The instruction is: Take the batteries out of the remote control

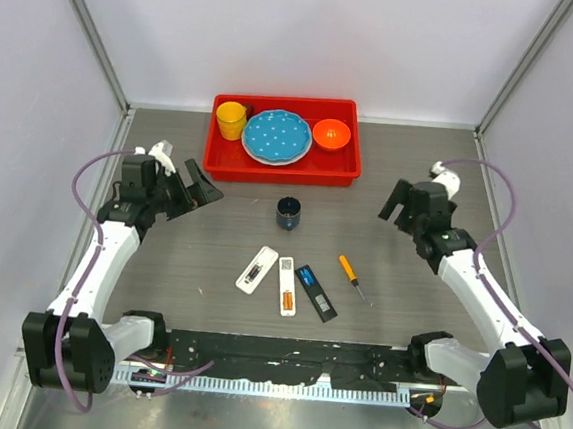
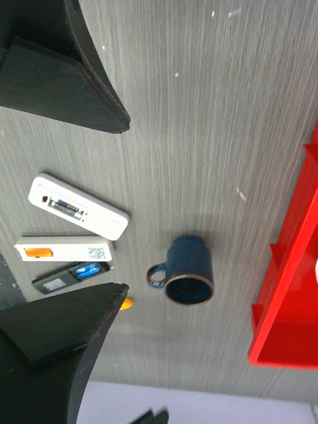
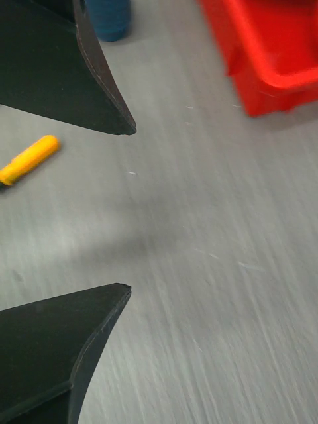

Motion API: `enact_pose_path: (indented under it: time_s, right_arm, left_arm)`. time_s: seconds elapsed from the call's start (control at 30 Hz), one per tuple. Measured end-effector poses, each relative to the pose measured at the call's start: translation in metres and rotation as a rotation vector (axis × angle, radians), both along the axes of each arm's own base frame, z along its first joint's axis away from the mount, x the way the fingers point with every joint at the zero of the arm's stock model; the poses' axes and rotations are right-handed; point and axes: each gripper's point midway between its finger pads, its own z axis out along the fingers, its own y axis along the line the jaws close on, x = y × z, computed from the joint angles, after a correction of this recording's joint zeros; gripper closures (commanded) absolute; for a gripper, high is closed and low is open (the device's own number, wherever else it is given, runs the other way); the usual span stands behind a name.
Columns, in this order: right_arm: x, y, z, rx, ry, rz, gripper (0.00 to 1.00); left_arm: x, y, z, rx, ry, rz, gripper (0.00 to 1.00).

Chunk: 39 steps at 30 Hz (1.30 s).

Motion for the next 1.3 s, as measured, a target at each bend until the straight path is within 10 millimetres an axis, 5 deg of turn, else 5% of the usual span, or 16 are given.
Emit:
enact_pose_path:
  time_s: [0.3,0.57,0.8,1.03,1.3]
  right_arm:
    - [-0.058,0.068,-0.029,-0.06,0.205,0.197,0.01]
    - [-0.089,0.102,-0.063,-0.153,0.392,0.34,0.06]
    - [-0.112,0.124,-0.096,-0.241,0.516,0.445,0.28]
    - [-0.111,0.123,-0.124,-0.278,0.58,0.438,0.4]
    - [-0.098,0.139,-0.147,-0.193,0.602,0.469,0.87]
  left_arm:
    - [-0.028,-0.013,0.035,0.001,-0.088,-0.124,0.0]
    - [-0.023,-0.016,0.021,0.066,0.033,-0.213,0.01]
    - [-0.021,-0.019,-0.009,0.07,0.139,-0.258,0.0]
    - [-0.02,-0.021,-0.01,0.063,0.136,-0.274,0.0]
    - [-0.015,-0.024,-0.013,0.048,0.152,-0.291,0.0]
